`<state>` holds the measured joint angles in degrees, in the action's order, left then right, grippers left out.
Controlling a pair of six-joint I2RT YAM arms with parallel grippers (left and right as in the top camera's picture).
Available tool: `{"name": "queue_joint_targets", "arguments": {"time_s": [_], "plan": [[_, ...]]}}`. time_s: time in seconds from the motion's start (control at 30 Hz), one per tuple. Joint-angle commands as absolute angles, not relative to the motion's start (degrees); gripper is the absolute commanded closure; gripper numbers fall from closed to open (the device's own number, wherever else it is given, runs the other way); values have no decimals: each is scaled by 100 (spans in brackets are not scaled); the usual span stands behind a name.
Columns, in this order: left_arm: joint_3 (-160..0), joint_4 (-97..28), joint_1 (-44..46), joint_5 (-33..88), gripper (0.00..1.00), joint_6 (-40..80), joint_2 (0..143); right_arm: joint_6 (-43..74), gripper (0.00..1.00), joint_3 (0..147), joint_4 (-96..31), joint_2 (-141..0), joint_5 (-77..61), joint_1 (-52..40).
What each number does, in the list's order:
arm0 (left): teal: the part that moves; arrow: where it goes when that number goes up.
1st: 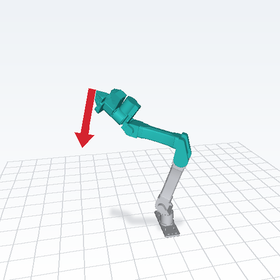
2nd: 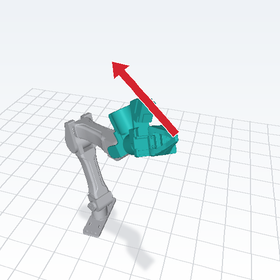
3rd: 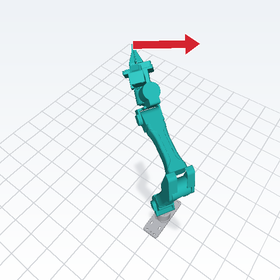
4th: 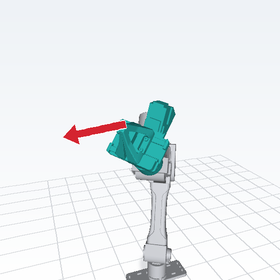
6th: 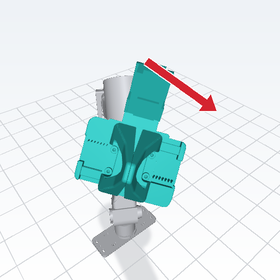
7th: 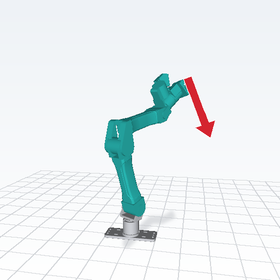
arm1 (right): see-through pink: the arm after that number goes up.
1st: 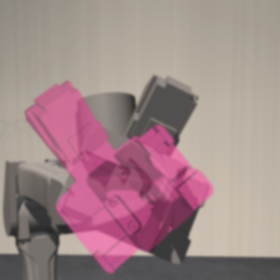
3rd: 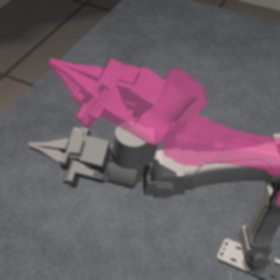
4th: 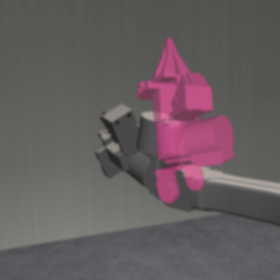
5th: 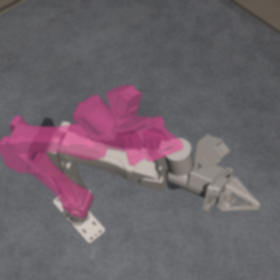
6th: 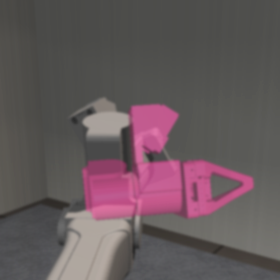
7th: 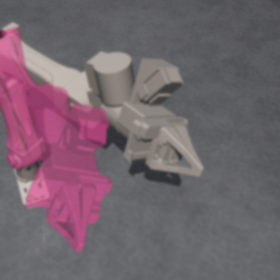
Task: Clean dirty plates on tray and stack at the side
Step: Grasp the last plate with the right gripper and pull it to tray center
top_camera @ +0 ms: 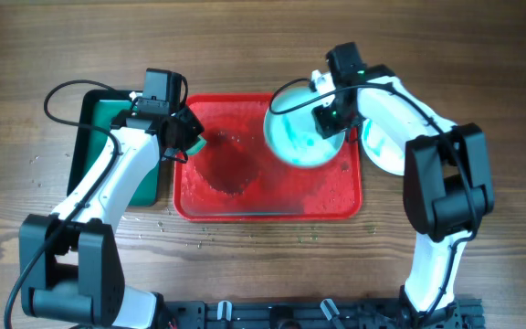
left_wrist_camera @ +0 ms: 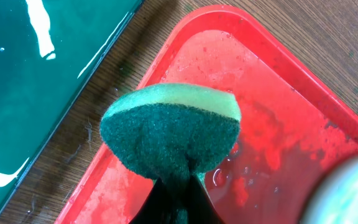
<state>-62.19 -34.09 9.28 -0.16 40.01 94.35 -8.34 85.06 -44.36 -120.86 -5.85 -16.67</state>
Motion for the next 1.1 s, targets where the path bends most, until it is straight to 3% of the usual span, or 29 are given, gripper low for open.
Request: {"name": "queue_joint_targets", "arguments": {"time_s": [0.0,0.2,0.37,0.53,0.9,0.97,1.07], "plan": [[-6182,-3380,954,-115,96,4099,9463,-945,55,8468,-4825,-12440,-499,-2078],[-6182,-3304,954,-115,96,4099,9463,-803,58,8934,-5835,-12416,-716,-2845],[-6182,-3304,954,-115,96,4099,9463,-600,63,10398,-6906,-12119,-624,-2196],[-6182,-3282,954,-115,96,4097,9463,-1656,56,9968,-6055,-12066,-475,-1374],[-6182,-3275,954,-115,96,4099,9463,-1929,64,8718,-4705,-12066,-1496,-967],[-6182,-3273,954,-115,96,4099,9463,-1741,68,8556,-4543,-12066,-1599,-978],[-6182,-3245,954,-115,96,4099,9463,-1059,94,8237,-4390,-12066,-2045,-1079]]}}
